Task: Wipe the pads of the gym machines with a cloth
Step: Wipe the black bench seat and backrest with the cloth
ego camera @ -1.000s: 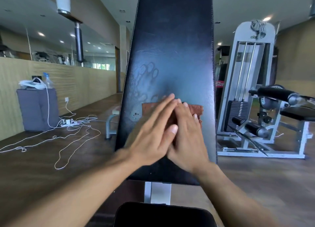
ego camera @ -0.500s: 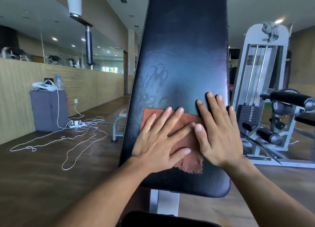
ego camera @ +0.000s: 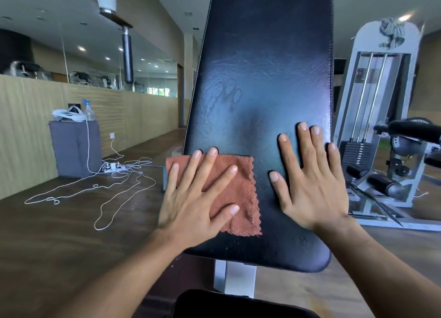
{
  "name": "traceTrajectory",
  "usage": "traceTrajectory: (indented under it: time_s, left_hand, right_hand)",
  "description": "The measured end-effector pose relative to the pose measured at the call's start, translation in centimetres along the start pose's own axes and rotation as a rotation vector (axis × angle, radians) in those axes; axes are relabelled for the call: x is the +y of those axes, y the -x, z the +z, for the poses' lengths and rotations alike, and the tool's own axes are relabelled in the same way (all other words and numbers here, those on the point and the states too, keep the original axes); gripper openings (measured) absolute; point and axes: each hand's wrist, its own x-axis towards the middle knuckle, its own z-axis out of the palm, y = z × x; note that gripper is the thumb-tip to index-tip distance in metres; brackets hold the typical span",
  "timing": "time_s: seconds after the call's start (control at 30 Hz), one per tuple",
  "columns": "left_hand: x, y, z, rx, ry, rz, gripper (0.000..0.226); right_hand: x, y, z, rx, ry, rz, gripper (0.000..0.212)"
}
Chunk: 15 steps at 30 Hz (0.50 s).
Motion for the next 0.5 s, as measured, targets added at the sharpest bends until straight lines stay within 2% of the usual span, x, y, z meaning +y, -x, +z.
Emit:
traceTrajectory:
  time_s: [0.13,0.27,0.4,0.5]
  left_hand:
    - [-1.5,-1.1,-0.7,-0.019,-0.009,0.063,0.071]
    - [1.0,1.6,0.3,0.008,0.021,-0.064,0.073]
    - [2.4,6.3,1.9,-0.031,-0.034,0.063,0.073]
    - [1.5,5.7,1.7,-0.031,-0.050,0.117,0.074]
  right_hand:
    - [-0.1,0.0,0.0,-0.010,0.007,0.009,0.066]
    - [-0.2,0.1,0.1,-0.012,0.008,0.009,0.066]
    - [-0.2,0.1,0.2,-0.017,0.007,0.010,0.067]
    - [-0.2,0.1,0.1,-0.011,0.018,0.009,0.066]
